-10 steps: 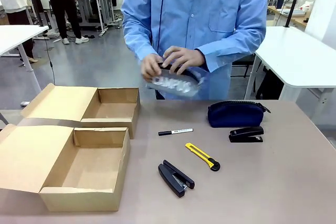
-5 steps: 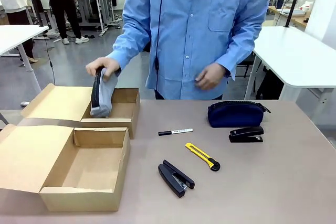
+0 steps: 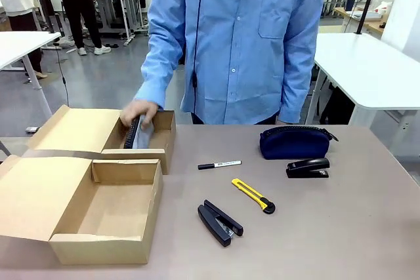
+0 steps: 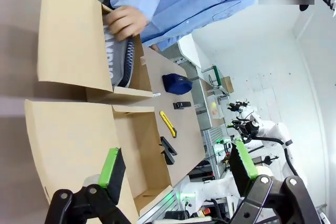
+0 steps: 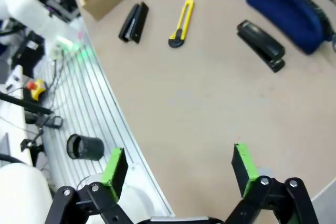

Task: Place items inside the box.
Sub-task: Pick up a Pencil pouch or Stapler and place it inside the Mailer Box closest to the robot.

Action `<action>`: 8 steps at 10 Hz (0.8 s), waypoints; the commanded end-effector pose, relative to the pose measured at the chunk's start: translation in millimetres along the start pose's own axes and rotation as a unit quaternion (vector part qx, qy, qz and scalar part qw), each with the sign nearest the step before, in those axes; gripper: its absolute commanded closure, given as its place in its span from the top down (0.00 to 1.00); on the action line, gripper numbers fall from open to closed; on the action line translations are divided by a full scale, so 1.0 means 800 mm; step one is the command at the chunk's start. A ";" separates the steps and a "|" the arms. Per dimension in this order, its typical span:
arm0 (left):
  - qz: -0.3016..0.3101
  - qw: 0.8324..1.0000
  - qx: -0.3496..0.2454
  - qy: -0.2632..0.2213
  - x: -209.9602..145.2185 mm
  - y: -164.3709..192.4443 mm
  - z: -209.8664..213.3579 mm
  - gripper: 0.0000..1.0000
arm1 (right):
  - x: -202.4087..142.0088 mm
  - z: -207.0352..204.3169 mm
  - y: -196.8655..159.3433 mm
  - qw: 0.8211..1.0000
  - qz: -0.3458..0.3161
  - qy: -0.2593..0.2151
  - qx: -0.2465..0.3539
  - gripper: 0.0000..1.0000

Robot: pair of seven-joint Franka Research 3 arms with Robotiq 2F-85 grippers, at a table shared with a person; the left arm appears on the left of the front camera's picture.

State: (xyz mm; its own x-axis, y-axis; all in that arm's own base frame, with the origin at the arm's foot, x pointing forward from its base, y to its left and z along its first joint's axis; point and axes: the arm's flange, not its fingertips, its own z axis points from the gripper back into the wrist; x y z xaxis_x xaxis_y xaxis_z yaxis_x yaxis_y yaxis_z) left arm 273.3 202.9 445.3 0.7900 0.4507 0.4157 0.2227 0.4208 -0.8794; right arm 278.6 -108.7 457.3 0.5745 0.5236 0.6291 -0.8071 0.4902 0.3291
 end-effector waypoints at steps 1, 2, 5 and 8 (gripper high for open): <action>-0.011 1.000 -0.011 -0.008 0.001 -0.001 0.001 1.00 | 0.020 -0.033 0.013 0.984 0.150 0.081 0.048 1.00; -0.011 1.000 -0.011 -0.008 0.001 -0.001 0.001 1.00 | 0.037 -0.066 0.016 0.967 0.231 0.095 0.042 1.00; -0.011 1.000 -0.011 -0.008 0.001 -0.001 0.001 1.00 | 0.057 -0.126 0.031 0.905 0.406 0.097 -0.086 1.00; -0.011 1.000 -0.011 -0.008 0.001 -0.001 0.001 1.00 | 0.126 -0.087 0.018 0.912 0.382 0.137 -0.058 1.00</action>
State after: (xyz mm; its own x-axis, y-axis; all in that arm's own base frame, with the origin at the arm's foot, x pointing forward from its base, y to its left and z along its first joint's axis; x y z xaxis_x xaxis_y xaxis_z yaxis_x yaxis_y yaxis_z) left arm 273.3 203.1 445.5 0.7898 0.4505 0.4162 0.2233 0.4209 -0.8792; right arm 339.2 -1.5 474.0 -0.1311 0.9085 0.3969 -0.9723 -0.0397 -0.2302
